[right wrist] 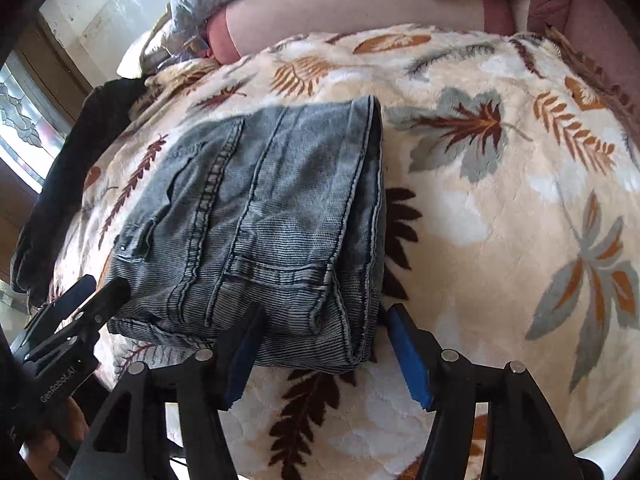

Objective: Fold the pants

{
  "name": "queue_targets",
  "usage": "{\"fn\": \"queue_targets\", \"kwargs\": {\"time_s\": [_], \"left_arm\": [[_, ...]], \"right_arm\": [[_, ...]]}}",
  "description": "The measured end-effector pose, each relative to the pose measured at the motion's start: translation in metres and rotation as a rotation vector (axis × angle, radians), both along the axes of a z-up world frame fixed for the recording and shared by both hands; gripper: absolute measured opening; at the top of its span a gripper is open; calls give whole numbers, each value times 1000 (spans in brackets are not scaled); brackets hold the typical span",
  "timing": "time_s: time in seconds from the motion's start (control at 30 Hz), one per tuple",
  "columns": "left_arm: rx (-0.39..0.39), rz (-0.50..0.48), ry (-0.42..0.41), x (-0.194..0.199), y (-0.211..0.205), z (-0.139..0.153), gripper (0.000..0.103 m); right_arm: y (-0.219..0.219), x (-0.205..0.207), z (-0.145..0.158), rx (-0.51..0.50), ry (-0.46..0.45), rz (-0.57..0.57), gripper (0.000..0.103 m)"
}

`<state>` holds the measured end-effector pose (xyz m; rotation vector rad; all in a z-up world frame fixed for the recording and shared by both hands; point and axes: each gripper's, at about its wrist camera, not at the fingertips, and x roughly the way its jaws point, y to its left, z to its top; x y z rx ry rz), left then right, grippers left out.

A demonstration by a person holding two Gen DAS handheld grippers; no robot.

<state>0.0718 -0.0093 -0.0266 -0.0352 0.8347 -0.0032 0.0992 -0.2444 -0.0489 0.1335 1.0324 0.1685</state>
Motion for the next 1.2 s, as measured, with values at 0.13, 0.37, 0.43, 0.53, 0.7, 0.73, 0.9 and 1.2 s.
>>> {"fn": "queue_targets", "kwargs": {"time_s": [0.13, 0.37, 0.43, 0.53, 0.7, 0.73, 0.9, 1.2], "left_arm": [[-32, 22, -80, -19, 1, 30, 77], [-70, 40, -148, -42, 0, 62, 82], [-69, 54, -166, -47, 1, 68, 85], [-61, 59, -170, -53, -2, 72, 85], [-26, 54, -152, -63, -6, 71, 86], [-25, 54, -144, -65, -6, 71, 86], [-17, 55, -130, -73, -8, 72, 88], [-72, -5, -81, -72, -13, 72, 101]], "right_arm": [[-4, -33, 54, -9, -214, -13, 75], [-1, -91, 99, -49, -447, -17, 89], [2, -98, 103, -61, -464, -8, 90], [6, -107, 104, -81, -465, 12, 91], [14, -120, 89, -130, -435, 63, 91], [15, -123, 87, -135, -427, 75, 91], [17, -132, 83, -138, -404, 126, 92], [9, -138, 90, -147, -426, 131, 100]]}}
